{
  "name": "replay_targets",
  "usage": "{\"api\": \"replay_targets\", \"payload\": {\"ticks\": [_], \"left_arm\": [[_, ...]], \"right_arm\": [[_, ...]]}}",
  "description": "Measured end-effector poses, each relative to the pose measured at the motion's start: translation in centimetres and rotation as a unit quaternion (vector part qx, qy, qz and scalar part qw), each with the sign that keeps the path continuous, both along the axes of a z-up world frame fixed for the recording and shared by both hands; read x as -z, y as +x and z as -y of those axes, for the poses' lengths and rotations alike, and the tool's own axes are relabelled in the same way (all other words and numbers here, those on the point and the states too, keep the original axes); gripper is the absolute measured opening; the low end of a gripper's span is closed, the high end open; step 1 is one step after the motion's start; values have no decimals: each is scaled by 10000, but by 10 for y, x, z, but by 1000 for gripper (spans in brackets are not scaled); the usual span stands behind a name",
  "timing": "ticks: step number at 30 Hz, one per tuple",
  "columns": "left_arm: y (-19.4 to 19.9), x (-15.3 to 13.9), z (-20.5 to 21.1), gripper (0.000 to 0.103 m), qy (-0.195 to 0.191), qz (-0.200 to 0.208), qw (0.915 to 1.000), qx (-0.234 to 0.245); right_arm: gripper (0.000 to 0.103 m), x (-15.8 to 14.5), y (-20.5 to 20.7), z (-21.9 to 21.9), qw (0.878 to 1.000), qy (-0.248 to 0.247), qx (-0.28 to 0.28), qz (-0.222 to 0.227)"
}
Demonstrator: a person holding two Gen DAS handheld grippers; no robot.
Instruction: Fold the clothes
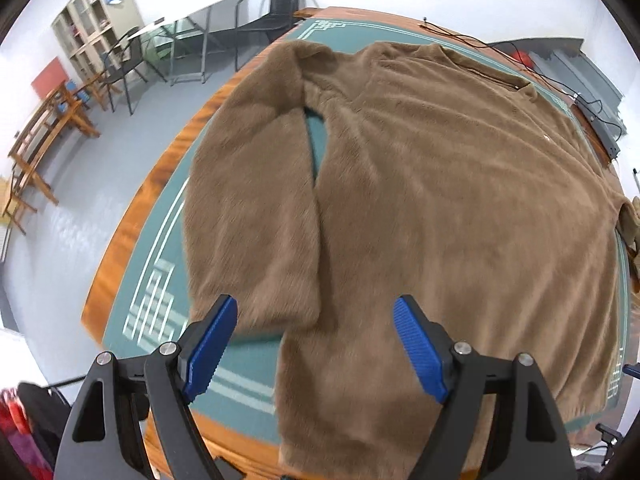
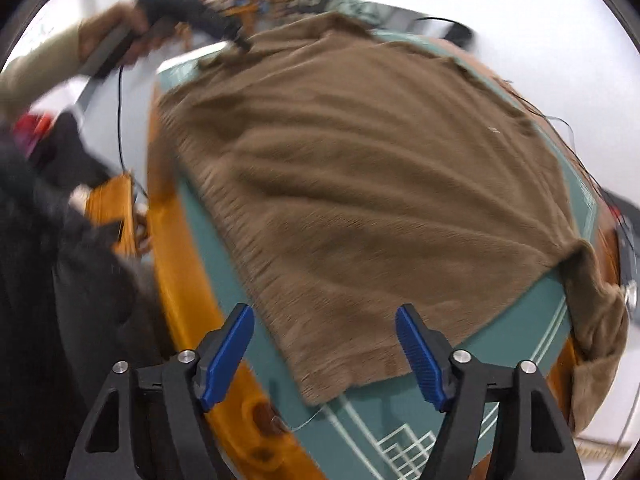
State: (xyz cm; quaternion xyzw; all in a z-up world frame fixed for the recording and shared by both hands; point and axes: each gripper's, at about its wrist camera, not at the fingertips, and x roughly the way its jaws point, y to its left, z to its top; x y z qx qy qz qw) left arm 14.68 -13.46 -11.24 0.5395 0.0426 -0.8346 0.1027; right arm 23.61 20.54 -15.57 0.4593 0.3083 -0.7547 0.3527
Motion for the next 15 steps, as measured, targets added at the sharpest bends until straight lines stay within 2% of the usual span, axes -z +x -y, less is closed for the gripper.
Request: {"api": "replay_targets", "payload": {"ticks": [1,3,7,9,13,15], "left_arm": [[9,0,0,84,-1,0,10000,-31],[27,0,0,84,-3,-1,10000,-93],[57,8,9,84,25,38,9995,-319],[72,15,14,84,55,82,9991,-415],[97,22,13,84,75,47,9995,-317],[106,24,4,84,7,32,9999,-110]], "right_arm": [[70,5,3,0,9999,95,-57,-50],[59,12,6,1,9997,194,-47,-110],[51,24,6,2,9982,474,-39,-371],[32,27,4,1,9976,528,57,-451],[27,14,1,-8,9954,391,554,-678],[27,3,-1,-17,9932,272,860,-739]]}}
